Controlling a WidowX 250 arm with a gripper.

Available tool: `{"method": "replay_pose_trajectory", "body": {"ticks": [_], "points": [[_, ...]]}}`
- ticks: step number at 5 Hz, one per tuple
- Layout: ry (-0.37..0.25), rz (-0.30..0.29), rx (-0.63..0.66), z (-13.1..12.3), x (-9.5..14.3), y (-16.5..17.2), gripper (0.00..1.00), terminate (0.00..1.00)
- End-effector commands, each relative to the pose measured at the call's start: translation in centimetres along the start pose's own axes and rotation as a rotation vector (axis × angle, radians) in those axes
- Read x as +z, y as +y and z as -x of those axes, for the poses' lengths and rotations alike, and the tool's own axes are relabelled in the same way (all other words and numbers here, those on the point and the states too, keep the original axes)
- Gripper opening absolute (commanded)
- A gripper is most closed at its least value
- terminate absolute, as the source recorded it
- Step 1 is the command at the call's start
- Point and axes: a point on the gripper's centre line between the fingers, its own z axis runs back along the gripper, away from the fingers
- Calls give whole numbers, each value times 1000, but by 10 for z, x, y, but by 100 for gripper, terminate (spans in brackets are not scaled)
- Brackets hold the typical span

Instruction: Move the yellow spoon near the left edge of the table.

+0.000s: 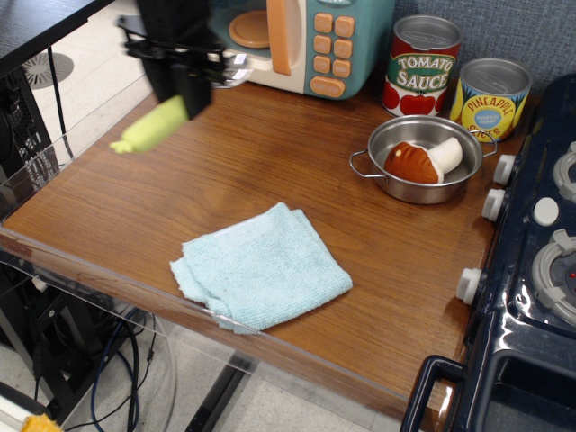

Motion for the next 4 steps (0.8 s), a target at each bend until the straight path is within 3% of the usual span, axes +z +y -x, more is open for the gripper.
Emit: {"method": "replay_pose_trajectory", "body": {"ticks": [1,3,4], "points": [[-12,-92,115,6,-6,42,0,0],[33,-123,121,12,-34,58,0,0],[18,-120,133,15,-46,67,0,0]]}}
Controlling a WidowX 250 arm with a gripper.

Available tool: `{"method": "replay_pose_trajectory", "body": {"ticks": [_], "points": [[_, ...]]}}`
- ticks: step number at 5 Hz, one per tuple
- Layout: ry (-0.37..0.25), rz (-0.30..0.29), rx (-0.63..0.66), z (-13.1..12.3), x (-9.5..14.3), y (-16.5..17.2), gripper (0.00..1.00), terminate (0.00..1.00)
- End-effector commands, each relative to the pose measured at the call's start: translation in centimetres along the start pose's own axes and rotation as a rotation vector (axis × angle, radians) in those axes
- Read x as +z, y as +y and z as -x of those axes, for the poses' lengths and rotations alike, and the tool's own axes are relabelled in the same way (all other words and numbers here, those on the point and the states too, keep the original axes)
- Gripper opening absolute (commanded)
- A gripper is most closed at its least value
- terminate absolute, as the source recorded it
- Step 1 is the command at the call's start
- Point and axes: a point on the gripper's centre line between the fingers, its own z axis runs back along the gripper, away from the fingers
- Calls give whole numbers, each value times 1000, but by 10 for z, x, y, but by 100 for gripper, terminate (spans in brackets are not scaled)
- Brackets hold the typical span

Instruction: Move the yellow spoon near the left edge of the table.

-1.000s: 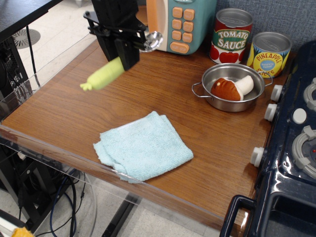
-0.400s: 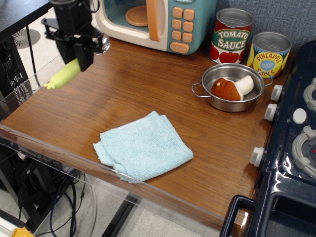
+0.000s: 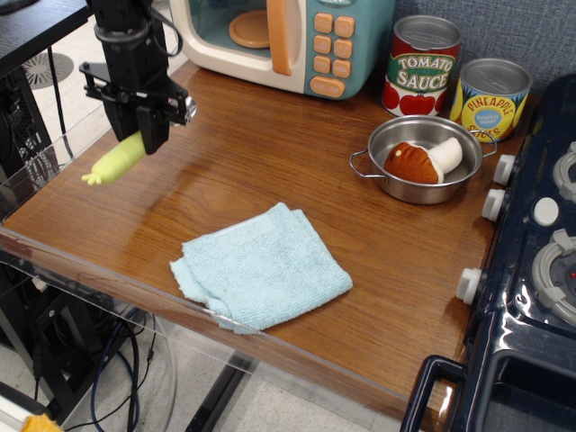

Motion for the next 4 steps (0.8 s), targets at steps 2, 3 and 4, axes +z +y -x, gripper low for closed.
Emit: {"method": "replay_pose_trajectory", "body": {"ticks": [2,3,4], "points": [[-68,-20,27,3,-1,17,0,0],[-59,4,33,2,-4,17,100,0],[-68,17,45,2,-5,16,100,0]]}}
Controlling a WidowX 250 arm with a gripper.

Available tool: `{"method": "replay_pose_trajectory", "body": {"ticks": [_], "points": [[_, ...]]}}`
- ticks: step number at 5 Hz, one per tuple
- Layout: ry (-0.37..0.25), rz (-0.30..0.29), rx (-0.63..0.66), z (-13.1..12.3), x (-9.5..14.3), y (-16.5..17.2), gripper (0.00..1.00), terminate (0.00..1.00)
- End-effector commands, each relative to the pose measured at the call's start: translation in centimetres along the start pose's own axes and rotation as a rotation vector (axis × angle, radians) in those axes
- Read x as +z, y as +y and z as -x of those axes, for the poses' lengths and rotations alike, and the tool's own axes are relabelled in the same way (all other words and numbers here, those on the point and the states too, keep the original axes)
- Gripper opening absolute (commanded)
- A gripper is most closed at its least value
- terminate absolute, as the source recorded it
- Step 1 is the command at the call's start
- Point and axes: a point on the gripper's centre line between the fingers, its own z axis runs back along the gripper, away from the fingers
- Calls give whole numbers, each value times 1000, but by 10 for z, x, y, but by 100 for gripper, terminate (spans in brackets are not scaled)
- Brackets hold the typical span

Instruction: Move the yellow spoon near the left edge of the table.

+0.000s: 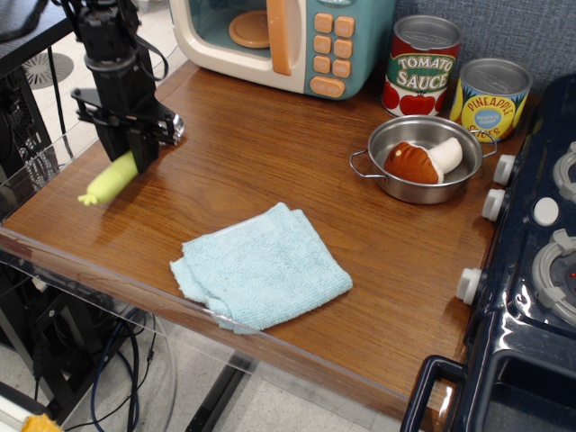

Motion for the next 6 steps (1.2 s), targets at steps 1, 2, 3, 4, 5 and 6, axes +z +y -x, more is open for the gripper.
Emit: {"method": "replay_pose_trajectory", "body": {"ticks": [1,2,3,4,5,6], "points": [[-57,-22,7,1,21,5,100,0],[-52,-22,7,2,22,4,100,0],[-53,-24,34,3,35,2,100,0],[-100,-23,73,2,61,-1,100,0],[-182,-38,160,10,89,-4,100,0],[-182,-38,160,10,89,-4,100,0]]}}
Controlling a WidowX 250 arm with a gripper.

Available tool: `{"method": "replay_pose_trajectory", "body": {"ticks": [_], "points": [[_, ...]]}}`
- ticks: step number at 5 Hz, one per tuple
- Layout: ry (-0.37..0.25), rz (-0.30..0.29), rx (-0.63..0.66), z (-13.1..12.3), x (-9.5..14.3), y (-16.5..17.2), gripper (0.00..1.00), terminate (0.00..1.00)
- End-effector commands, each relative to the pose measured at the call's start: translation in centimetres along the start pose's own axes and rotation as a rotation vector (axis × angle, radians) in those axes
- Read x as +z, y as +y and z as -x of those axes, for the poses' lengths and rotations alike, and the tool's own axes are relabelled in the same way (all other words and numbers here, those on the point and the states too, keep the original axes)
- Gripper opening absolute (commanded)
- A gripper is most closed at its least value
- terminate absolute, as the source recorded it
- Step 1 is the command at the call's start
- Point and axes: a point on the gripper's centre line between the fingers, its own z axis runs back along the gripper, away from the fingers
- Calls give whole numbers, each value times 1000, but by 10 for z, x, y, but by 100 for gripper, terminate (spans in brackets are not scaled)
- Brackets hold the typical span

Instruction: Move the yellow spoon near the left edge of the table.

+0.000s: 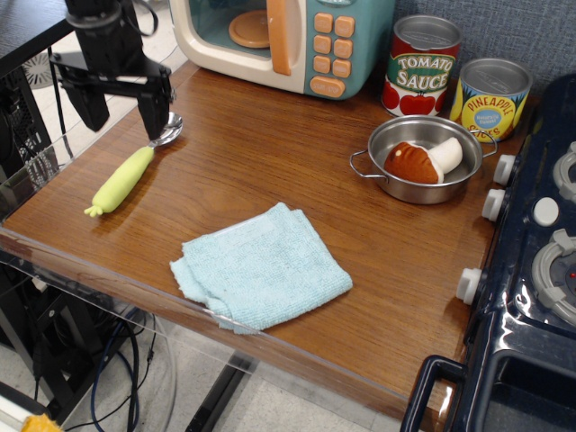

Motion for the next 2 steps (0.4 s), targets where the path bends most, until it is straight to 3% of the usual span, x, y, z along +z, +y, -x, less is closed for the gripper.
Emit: {"method": "replay_pose_trajectory", "body": {"ticks": [1,2], "points": [[-62,-15,4,4,24,2,100,0],[-62,-15,4,4,24,2,100,100]]}}
